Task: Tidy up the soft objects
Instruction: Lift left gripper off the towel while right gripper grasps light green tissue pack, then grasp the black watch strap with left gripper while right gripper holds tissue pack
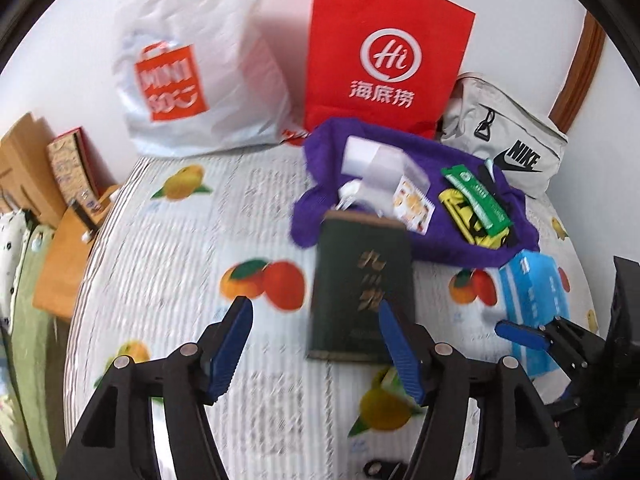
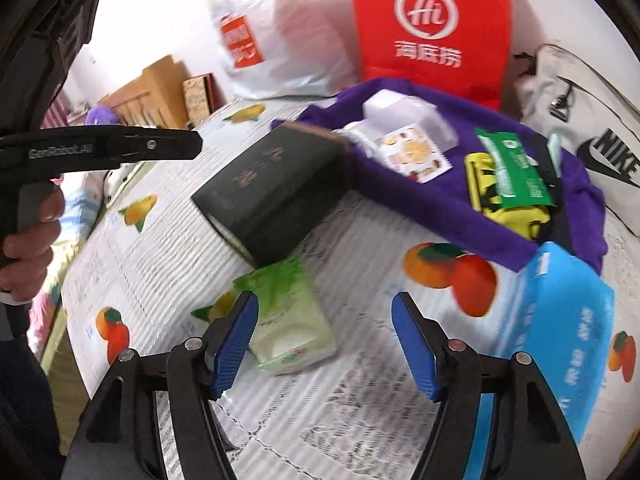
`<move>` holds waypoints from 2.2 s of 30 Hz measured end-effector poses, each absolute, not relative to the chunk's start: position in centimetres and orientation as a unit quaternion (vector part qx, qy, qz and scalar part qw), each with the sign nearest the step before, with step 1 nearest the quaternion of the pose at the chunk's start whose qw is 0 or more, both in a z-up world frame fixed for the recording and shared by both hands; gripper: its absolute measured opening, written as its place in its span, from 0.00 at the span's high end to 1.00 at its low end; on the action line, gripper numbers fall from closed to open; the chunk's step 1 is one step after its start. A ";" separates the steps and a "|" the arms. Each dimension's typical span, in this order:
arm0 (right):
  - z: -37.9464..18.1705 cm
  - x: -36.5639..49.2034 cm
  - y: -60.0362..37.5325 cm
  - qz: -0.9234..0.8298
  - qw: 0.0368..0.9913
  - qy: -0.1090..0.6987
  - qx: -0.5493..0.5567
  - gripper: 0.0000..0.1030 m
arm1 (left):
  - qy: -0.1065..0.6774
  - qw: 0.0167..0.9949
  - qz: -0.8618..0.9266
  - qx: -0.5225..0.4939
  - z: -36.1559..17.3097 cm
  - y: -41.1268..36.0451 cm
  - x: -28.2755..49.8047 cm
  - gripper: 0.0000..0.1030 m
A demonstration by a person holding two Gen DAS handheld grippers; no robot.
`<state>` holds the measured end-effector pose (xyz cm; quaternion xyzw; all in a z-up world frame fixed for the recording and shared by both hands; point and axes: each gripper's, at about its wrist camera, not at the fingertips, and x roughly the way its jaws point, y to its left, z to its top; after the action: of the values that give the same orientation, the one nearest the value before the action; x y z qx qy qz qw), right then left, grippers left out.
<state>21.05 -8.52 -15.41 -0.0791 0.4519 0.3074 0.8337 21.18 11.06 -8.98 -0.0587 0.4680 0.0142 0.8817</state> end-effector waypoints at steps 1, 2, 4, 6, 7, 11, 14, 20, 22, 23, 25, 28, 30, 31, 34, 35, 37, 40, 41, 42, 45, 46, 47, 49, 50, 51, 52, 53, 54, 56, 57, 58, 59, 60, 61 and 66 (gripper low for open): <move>-15.7 20.8 -8.2 0.311 0.833 0.450 -0.081 0.30 | 0.472 0.879 0.017 -0.061 -9.3 11.4 20.6 0.38; -16.0 20.6 -7.9 0.314 0.833 0.448 -0.081 0.27 | 0.474 0.878 0.019 -0.063 -9.6 11.7 20.1 0.38; -16.4 20.4 -7.5 0.320 0.832 0.445 -0.083 0.24 | 0.476 0.877 0.021 -0.064 -10.1 12.2 19.1 0.38; -17.0 20.3 -6.9 0.322 0.831 0.444 -0.092 0.24 | 0.479 0.875 0.024 -0.068 -10.5 12.6 18.3 0.38; -17.3 20.3 -6.6 0.324 0.829 0.446 -0.096 0.24 | 0.481 0.874 0.024 -0.070 -10.7 12.7 18.0 0.38; -18.8 20.6 -5.7 0.320 0.823 0.456 -0.114 0.23 | 0.483 0.872 0.024 -0.073 -11.3 13.1 16.8 0.38; -19.8 20.8 -5.2 0.310 0.817 0.469 -0.123 0.23 | 0.487 0.870 0.023 -0.072 -11.7 13.0 16.2 0.38; -19.3 20.2 -6.2 0.317 0.825 0.458 -0.096 0.41 | 0.496 0.865 0.018 -0.072 -12.6 12.5 15.5 0.38; -18.9 19.7 -6.7 0.312 0.828 0.456 -0.093 0.42 | 0.498 0.864 0.016 -0.070 -12.8 12.1 15.1 0.38; -18.7 19.5 -7.0 0.310 0.830 0.454 -0.093 0.42 | 0.499 0.864 0.015 -0.068 -12.9 11.9 14.9 0.38; -18.0 18.8 -7.7 0.303 0.835 0.449 -0.092 0.42 | 0.503 0.862 0.011 -0.065 -13.2 11.2 14.3 0.38; -16.7 17.8 -8.8 0.292 0.844 0.441 -0.086 0.42 | 0.509 0.858 0.006 -0.063 -13.8 10.3 13.5 0.38; -15.5 16.9 -9.9 0.281 0.853 0.432 -0.079 0.42 | 0.516 0.854 -0.001 -0.061 -14.3 9.3 12.7 0.38; -15.1 16.6 -10.3 0.279 0.856 0.428 -0.076 0.42 | 0.519 0.852 -0.004 -0.060 -14.5 8.8 12.4 0.38; -13.7 15.3 -12.2 0.266 0.867 0.418 -0.063 0.42 | 0.528 0.847 -0.014 -0.056 -15.4 7.5 11.0 0.38; -13.4 14.9 -12.7 0.262 0.870 0.414 -0.060 0.42 | 0.532 0.844 -0.019 -0.057 -15.8 7.0 10.5 0.38; -12.7 13.8 -14.1 0.256 0.876 0.405 -0.050 0.42 | 0.538 0.840 -0.028 -0.056 -16.4 6.0 9.7 0.38; -12.0 12.5 -15.7 0.246 0.884 0.394 -0.044 0.42 | 0.545 0.835 -0.045 -0.055 -17.2 4.2 8.7 0.38; -11.8 12.0 -16.5 0.242 0.887 0.390 -0.038 0.42 | 0.546 0.834 -0.055 -0.056 -17.5 3.5 8.6 0.38; -11.8 11.8 -16.8 0.241 0.888 0.390 -0.034 0.42 | 0.546 0.833 -0.062 -0.058 -17.7 3.0 8.5 0.38; -11.6 11.0 -18.6 0.232 0.892 0.387 -0.020 0.42 | 0.536 0.841 -0.062 -0.047 -17.8 1.7 8.6 0.37; -11.6 11.0 -19.0 0.230 0.893 0.387 -0.017 0.42 | 0.534 0.842 -0.063 -0.046 -17.8 1.5 8.8 0.35; -11.7 10.8 -19.6 0.225 0.894 0.387 -0.010 0.42 | 0.530 0.845 -0.062 -0.042 -17.9 1.2 9.1 0.34; -12.0 10.7 -20.5 0.219 0.894 0.390 0.001 0.42 | 0.528 0.847 -0.059 -0.035 -17.9 0.7 9.7 0.33; -12.1 10.6 -20.8 0.217 0.894 0.392 0.005 0.42 | 0.526 0.848 -0.061 -0.033 -17.8 0.4 10.2 0.33; -12.3 10.6 -21.2 0.215 0.894 0.394 0.009 0.42 | 0.523 0.849 -0.065 -0.032 -17.8 -0.1 10.7 0.33; -12.5 10.6 -21.7 0.213 0.894 0.395 0.012 0.42 | 0.521 0.850 -0.068 -0.029 -17.8 -0.5 11.1 0.35; -12.7 10.7 -21.9 0.210 0.894 0.396 0.015 0.42 | 0.520 0.851 -0.074 -0.020 -17.8 -1.3 11.7 0.35; -12.9 10.8 -22.1 0.209 0.894 0.397 0.016 0.42 | 0.519 0.851 -0.082 -0.013 -17.8 -2.0 12.1 0.35; -13.2 11.0 -22.7 0.204 0.893 0.401 0.020 0.42 | 0.519 0.850 -0.091 0.005 -17.9 -3.2 12.8 0.35; -13.2 10.9 -22.9 0.202 0.893 0.401 0.022 0.42 | 0.520 0.850 -0.086 0.014 -17.9 -3.7 12.9 0.35; -13.3 10.9 -23.2 0.201 0.893 0.401 0.025 0.42 | 0.520 0.850 -0.081 0.023 -17.9 -4.0 12.8 0.35; -13.3 10.8 -23.4 0.200 0.893 0.401 0.027 0.42 | 0.522 0.849 -0.077 0.027 -18.0 -4.1 12.6 0.35; -13.3 10.8 -23.6 0.199 0.893 0.402 0.028 0.42 | 0.523 0.849 -0.069 0.029 -18.0 -4.0 12.4 0.35; -13.4 10.8 -23.8 0.199 0.893 0.402 0.029 0.42 | 0.522 0.850 -0.062 0.031 -18.0 -3.9 12.1 0.35; -13.8 10.4 -23.6 0.201 0.891 0.407 0.025 0.42 | 0.502 0.863 -0.040 0.035 -18.1 -2.9 10.4 0.53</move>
<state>10.43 -23.59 -13.84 0.0253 0.4068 0.2009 0.8908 10.39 -2.87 -18.06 0.0347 0.5020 -0.0398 0.8632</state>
